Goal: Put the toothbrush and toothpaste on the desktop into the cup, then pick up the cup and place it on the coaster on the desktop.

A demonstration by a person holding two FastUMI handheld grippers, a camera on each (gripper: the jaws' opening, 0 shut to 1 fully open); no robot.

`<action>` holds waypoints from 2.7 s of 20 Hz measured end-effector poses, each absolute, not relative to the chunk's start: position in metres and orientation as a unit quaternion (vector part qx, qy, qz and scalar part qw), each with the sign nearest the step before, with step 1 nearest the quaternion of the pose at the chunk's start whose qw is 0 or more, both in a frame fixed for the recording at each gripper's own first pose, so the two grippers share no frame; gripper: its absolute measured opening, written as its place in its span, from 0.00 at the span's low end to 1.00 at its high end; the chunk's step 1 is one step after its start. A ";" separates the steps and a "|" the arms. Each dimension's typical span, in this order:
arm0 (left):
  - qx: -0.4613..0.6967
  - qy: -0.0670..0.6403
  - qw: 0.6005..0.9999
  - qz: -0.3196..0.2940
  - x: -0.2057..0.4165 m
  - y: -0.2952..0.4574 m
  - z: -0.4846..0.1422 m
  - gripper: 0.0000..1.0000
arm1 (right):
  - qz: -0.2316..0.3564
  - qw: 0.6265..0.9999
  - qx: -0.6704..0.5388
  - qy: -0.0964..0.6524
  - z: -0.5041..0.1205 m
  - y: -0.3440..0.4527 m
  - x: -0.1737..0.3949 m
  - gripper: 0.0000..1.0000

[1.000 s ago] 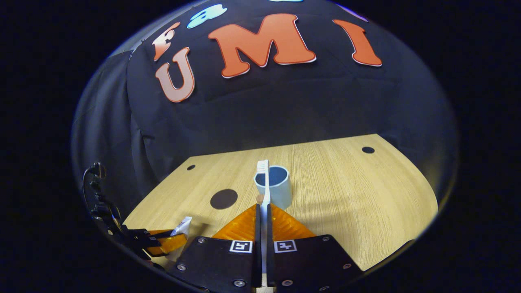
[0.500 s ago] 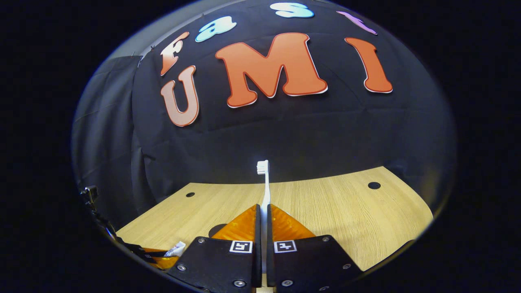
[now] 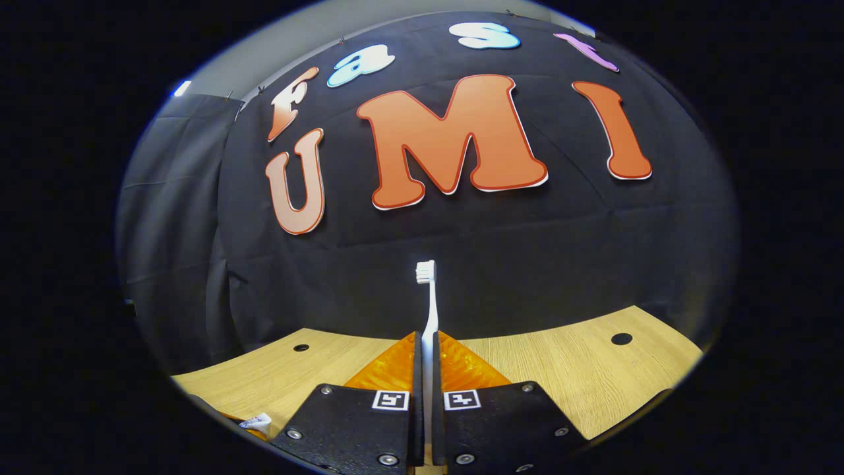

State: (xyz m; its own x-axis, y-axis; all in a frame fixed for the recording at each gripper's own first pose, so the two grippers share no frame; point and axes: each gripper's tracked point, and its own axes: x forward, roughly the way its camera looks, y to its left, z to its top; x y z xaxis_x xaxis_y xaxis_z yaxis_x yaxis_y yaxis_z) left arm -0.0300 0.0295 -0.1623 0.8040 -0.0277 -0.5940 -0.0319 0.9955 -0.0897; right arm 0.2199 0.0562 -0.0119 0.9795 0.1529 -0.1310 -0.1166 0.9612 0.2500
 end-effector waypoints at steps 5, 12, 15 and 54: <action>-0.046 0.306 0.951 0.001 -0.027 0.029 -0.163 0.27 | 0.074 0.989 0.118 0.038 -0.019 0.056 0.243 0.05; -0.040 0.304 0.952 -0.001 -0.026 0.027 -0.160 0.27 | 0.090 0.989 0.119 0.008 -0.030 0.055 0.262 0.05; -0.038 0.306 0.951 -0.004 -0.025 0.026 -0.163 0.27 | 0.093 0.989 0.113 0.020 -0.049 0.054 0.268 0.05; -0.025 0.218 0.972 -0.082 0.050 -0.050 -0.124 0.27 | 0.087 0.973 0.140 0.162 -0.108 -0.003 0.156 0.62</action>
State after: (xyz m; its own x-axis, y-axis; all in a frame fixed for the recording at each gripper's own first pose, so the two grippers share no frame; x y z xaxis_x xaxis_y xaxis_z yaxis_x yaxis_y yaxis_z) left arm 0.0501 -0.0503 -0.1235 0.8916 -0.1711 -0.4192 0.1495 0.9852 -0.0841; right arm 0.1564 -0.0027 -0.1080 0.9321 0.2150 -0.2914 -0.1242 0.9457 0.3004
